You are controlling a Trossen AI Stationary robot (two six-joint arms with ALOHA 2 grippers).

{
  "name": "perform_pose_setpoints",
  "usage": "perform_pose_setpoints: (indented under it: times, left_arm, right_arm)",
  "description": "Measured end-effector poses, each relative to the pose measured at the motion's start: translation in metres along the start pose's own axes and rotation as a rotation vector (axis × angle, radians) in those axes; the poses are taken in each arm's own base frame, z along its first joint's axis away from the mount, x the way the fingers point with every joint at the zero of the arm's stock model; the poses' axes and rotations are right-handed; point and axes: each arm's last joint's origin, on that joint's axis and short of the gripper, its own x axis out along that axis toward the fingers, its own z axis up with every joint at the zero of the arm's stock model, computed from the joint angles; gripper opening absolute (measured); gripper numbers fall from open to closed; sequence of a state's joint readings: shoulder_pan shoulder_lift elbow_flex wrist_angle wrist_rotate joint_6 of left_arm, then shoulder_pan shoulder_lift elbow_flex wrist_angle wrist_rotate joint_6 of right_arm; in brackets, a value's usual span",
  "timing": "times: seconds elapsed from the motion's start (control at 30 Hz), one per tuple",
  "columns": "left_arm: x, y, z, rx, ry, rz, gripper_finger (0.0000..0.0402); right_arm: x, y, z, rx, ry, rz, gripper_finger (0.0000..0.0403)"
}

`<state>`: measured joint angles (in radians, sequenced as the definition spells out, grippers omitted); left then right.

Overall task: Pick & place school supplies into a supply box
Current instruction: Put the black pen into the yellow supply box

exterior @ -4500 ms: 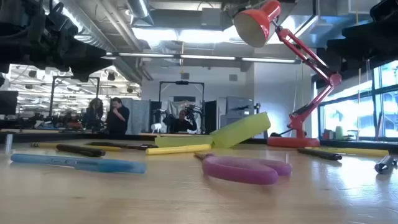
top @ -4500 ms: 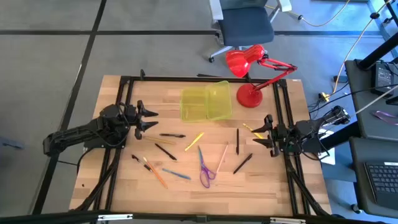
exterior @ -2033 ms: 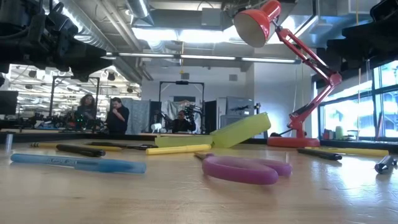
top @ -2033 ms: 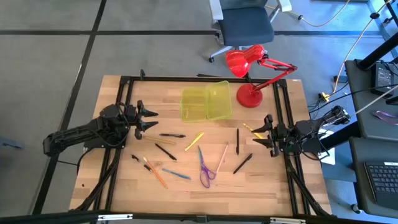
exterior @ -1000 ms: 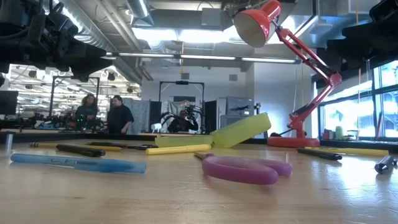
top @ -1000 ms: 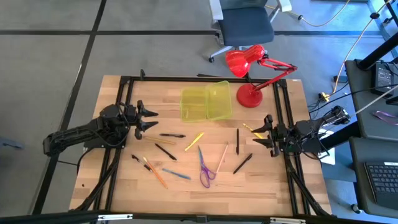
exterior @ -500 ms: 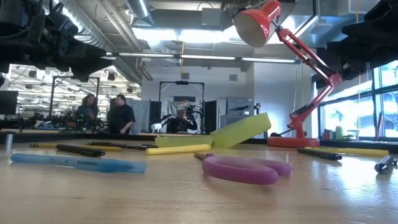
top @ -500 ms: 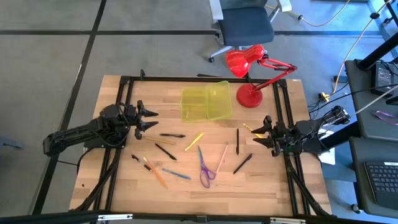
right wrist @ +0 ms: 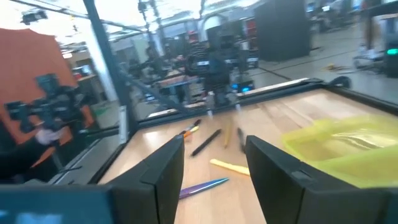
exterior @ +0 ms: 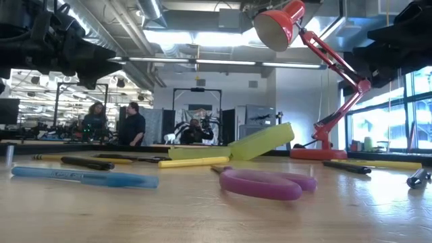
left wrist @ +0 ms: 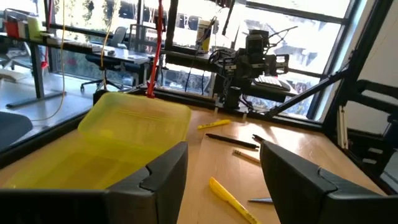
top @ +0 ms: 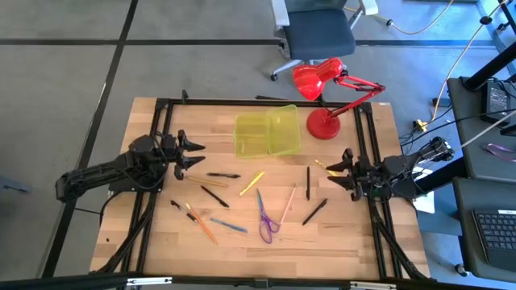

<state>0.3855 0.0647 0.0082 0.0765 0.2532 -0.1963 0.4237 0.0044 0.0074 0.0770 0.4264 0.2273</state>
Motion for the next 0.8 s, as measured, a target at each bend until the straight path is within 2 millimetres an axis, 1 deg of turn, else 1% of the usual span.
perform_pose_setpoints:
  times: [0.1, 0.2, 0.27, 0.37, 0.47, 0.57, 0.7, 0.8]
  left_arm:
    - [0.002, 0.001, -0.001, 0.029, 0.026, 0.008, 0.0194]
    - [0.006, 0.003, 0.002, 0.040, 0.072, 0.062, 0.0194]
    - [0.011, 0.003, 0.007, 0.041, 0.114, 0.080, 0.0194]
    - [0.023, 0.004, 0.014, 0.019, 0.226, 0.093, 0.0194]
    - [0.041, 0.005, 0.019, 0.047, 0.349, 0.103, 0.0194]
    - [0.064, 0.004, 0.022, 0.054, 0.473, 0.076, 0.0194]
    - [0.094, 0.000, 0.017, 0.032, 0.705, 0.043, 0.0194]
    - [0.112, -0.003, 0.009, 0.062, 0.871, 0.013, 0.0194]
  right_arm:
    - [0.000, -0.002, 0.001, -0.026, -0.018, -0.060, 0.0177]
    - [0.000, -0.004, 0.002, -0.062, -0.036, -0.136, 0.0177]
    - [-0.001, -0.005, 0.002, -0.082, -0.044, -0.187, 0.0177]
    - [-0.001, -0.007, 0.003, -0.119, -0.050, -0.244, 0.0177]
    - [-0.001, -0.007, 0.003, -0.127, -0.051, -0.256, 0.0177]
    - [-0.001, -0.007, 0.002, -0.122, -0.050, -0.256, 0.0177]
    - [-0.001, -0.007, 0.002, -0.123, -0.049, -0.250, 0.0177]
    - [-0.001, -0.007, 0.002, -0.106, -0.051, -0.249, 0.0177]
